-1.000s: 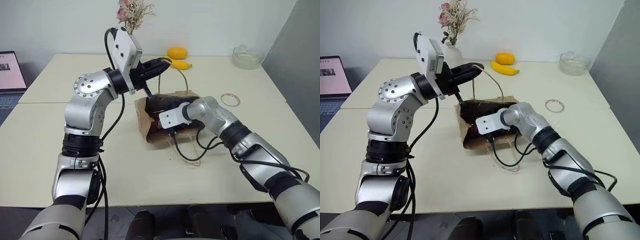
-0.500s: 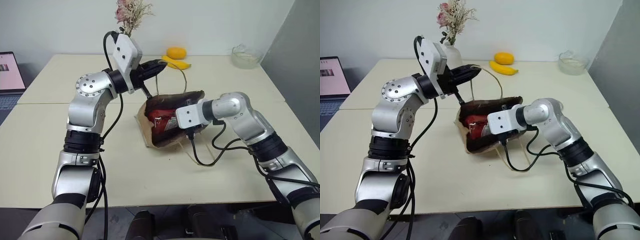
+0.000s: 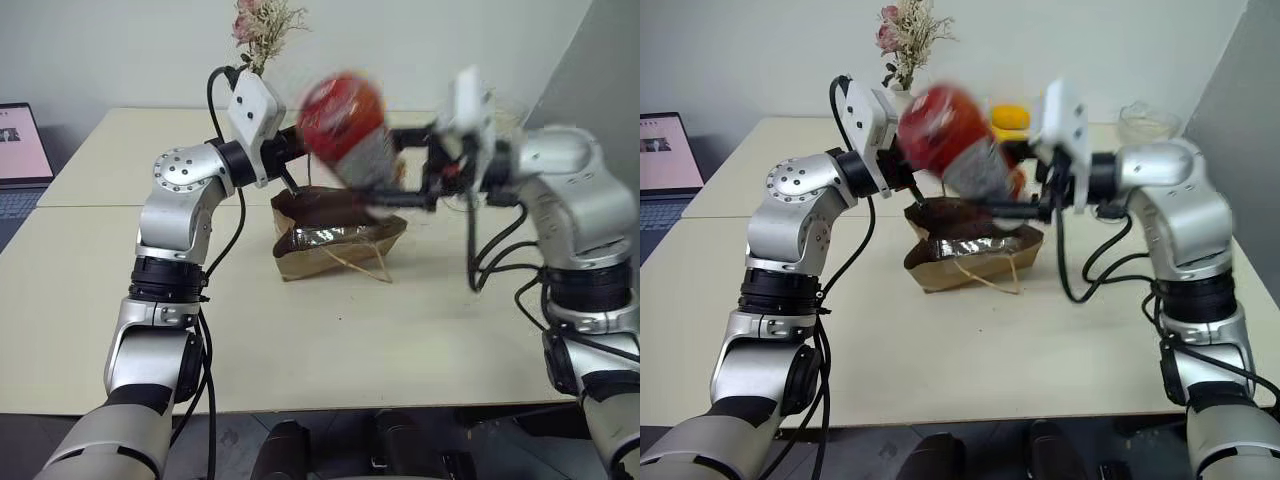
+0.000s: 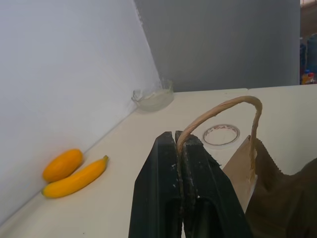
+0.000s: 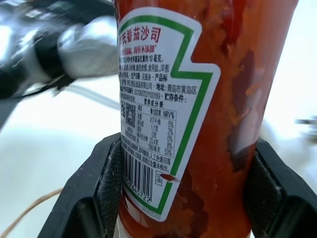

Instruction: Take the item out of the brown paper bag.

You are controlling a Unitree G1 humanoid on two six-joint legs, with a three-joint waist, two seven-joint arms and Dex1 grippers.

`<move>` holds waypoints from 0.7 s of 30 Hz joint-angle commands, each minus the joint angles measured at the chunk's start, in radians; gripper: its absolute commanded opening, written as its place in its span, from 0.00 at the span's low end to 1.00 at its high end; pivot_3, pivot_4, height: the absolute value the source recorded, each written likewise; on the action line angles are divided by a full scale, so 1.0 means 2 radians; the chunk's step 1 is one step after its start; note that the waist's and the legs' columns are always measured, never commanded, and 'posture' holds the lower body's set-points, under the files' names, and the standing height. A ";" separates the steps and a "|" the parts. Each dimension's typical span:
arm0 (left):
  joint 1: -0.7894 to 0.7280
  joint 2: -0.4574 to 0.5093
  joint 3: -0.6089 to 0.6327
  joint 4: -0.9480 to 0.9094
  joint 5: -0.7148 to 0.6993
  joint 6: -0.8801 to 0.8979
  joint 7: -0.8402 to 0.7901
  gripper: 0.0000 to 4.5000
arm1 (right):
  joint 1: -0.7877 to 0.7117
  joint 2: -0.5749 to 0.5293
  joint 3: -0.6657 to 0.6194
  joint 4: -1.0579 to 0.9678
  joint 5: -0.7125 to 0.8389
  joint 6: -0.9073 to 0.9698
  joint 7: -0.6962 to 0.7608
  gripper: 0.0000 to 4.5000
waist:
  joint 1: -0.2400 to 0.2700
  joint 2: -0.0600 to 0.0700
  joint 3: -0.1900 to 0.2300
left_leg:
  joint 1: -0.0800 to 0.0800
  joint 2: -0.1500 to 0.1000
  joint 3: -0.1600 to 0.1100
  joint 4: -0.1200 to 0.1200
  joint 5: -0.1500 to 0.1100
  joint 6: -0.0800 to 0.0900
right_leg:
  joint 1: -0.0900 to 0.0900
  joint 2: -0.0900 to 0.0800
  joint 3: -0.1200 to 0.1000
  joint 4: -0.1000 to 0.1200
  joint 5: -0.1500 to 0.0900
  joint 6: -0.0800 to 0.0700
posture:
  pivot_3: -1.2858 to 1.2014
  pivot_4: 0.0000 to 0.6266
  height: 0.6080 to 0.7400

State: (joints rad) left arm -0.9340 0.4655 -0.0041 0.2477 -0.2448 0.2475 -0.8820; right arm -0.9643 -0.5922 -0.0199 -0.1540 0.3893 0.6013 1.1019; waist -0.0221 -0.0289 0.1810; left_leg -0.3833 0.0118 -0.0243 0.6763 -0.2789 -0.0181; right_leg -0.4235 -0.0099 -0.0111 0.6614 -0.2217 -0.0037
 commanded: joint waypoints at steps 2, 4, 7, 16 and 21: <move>-0.006 0.007 0.005 -0.014 0.001 -0.004 0.006 0.00 | 0.044 -0.087 -0.025 -0.014 -0.051 -0.046 -0.020 0.62 | 0.006 0.000 0.000 | 0.000 0.000 0.000 0.000 0.000 0.000 | 0.000 0.000 0.000 -0.001 -0.001 0.001 | 0.52 0.24 1.00; -0.005 0.008 0.005 -0.015 0.001 -0.003 0.005 0.00 | 0.086 -0.129 -0.004 0.005 -0.103 -0.092 -0.028 0.62 | 0.007 0.000 0.000 | 0.000 0.000 0.001 0.000 0.000 0.000 | 0.000 0.000 0.000 -0.001 -0.001 0.002 | 0.52 0.24 1.00; -0.006 0.009 0.003 -0.013 0.003 -0.004 0.004 0.00 | 0.151 -0.164 0.033 0.039 -0.174 -0.160 -0.048 0.62 | 0.008 0.000 0.000 | 0.000 -0.001 0.002 0.000 0.000 0.000 | 0.000 0.001 0.001 -0.002 -0.001 0.002 | 0.52 0.24 1.00; -0.007 0.006 -0.001 -0.011 0.007 -0.008 0.007 0.00 | 0.230 -0.179 0.122 0.110 -0.306 -0.280 -0.078 0.62 | 0.003 0.001 0.001 | 0.000 0.000 0.004 0.000 0.000 0.000 | 0.000 0.003 0.001 -0.001 -0.001 0.002 | 0.52 0.24 1.00; -0.007 0.007 -0.002 -0.006 0.011 -0.009 0.009 0.00 | 0.235 -0.187 0.123 0.114 -0.309 -0.301 -0.062 0.83 | 0.002 0.001 0.002 | 0.000 0.000 0.004 0.000 0.000 0.000 | 0.000 0.003 0.001 -0.001 -0.001 0.002 | 0.52 0.24 1.00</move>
State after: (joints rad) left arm -0.9324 0.4745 -0.0139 0.2473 -0.2288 0.2505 -0.8736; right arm -0.4796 -0.9413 0.2593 0.0936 -0.2351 0.0244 0.9643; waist -0.0188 -0.0260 0.1841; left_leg -0.3828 0.0120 -0.0153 0.6763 -0.2790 -0.0180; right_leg -0.4237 -0.0038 -0.0091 0.6592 -0.2235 0.0000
